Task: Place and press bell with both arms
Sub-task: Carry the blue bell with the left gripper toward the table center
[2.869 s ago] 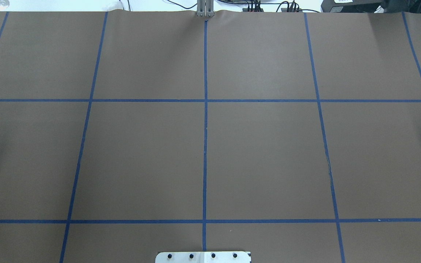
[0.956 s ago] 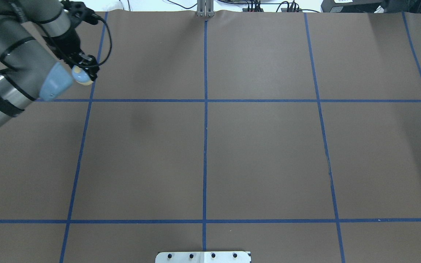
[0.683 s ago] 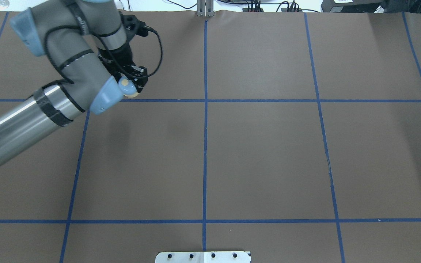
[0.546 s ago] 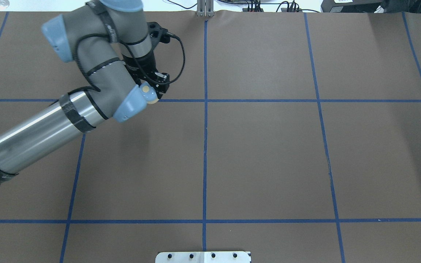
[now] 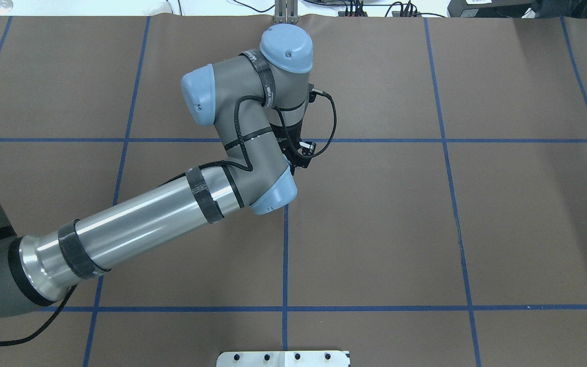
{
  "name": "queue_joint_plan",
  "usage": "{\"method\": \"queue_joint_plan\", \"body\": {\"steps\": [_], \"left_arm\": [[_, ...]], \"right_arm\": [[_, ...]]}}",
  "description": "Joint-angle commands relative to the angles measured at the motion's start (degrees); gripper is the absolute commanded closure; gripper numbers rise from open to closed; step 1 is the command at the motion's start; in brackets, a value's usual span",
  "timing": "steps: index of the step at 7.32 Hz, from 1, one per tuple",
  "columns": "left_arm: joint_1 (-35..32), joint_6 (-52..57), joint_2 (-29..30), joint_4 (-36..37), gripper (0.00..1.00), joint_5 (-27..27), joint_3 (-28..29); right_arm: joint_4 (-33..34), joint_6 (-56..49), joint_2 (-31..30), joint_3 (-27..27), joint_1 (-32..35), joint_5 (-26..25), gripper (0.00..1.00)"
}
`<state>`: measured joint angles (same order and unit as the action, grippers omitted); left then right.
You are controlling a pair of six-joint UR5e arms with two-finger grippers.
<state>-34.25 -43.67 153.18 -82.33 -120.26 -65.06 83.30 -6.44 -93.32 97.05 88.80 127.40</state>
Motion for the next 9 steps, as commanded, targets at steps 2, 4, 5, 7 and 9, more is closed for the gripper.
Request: {"method": "queue_joint_plan", "body": {"steps": [2,4,5,7,9], "left_arm": [[2.61,-1.51,2.22,-1.51,0.93,0.73,4.85],[2.26,-1.25,1.87,-1.69,0.86,1.51,5.29],[2.26,-1.16,1.86,-1.78,0.84,1.96,5.30],[2.35,-0.81,1.69,-2.74,0.67,2.05,5.56],[2.35,-0.81,0.64,-4.32,0.49,2.05,5.65]], "right_arm": [[-0.07,1.34,0.24,-0.90,-0.12,4.33,0.00],[-0.42,1.25,0.15,-0.90,-0.12,4.35,0.00],[-0.60,1.25,0.07,-0.90,-0.12,4.35,0.00],[-0.60,1.25,-0.02,-0.99,-0.12,4.35,0.00],[-0.60,1.16,-0.28,-0.99,-0.12,4.17,0.00]]}}
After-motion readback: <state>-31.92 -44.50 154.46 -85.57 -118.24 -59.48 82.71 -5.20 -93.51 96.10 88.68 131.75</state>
